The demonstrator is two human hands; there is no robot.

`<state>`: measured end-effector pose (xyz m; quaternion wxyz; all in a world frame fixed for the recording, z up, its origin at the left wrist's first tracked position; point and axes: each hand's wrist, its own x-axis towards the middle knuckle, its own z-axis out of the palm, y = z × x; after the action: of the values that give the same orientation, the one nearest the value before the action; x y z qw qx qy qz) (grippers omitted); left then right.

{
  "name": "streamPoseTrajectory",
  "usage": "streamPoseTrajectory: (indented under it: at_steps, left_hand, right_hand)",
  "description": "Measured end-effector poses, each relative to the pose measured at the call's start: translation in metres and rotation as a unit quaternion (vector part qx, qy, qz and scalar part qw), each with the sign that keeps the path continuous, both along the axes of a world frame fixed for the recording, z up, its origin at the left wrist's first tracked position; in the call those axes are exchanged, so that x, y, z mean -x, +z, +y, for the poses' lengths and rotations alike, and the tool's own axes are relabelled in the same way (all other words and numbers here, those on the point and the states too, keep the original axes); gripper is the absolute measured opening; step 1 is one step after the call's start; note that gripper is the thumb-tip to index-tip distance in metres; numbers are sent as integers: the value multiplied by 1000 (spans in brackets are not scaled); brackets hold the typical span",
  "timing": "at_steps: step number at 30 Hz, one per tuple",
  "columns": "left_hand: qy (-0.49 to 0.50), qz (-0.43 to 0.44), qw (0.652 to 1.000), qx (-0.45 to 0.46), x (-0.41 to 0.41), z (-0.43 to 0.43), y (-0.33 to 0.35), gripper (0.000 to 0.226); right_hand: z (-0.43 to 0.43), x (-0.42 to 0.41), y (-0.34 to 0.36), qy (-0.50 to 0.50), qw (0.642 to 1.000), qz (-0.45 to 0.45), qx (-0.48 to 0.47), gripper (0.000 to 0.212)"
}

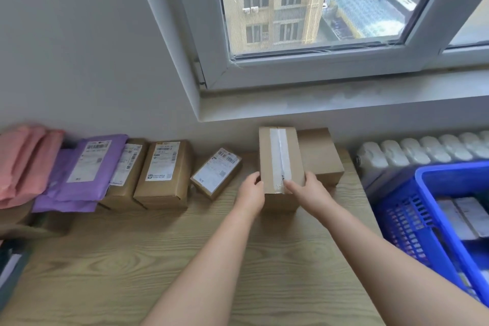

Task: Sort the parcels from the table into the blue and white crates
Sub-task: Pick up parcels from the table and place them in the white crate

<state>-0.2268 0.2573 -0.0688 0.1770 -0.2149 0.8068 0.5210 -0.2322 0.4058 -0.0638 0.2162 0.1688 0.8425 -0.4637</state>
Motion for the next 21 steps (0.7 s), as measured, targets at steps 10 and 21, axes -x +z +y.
streamPoseTrajectory:
  at_steps: [10,21]
  left_hand:
    - [-32,129,985,108,-61,-30,23,40]
    - [-39,71,986,145,-108,-50,-3,39]
  right_hand:
    - [-24,-63,0,-25,988,-87,129,54]
    - [-25,-121,-11,-71,991,-87,77,67]
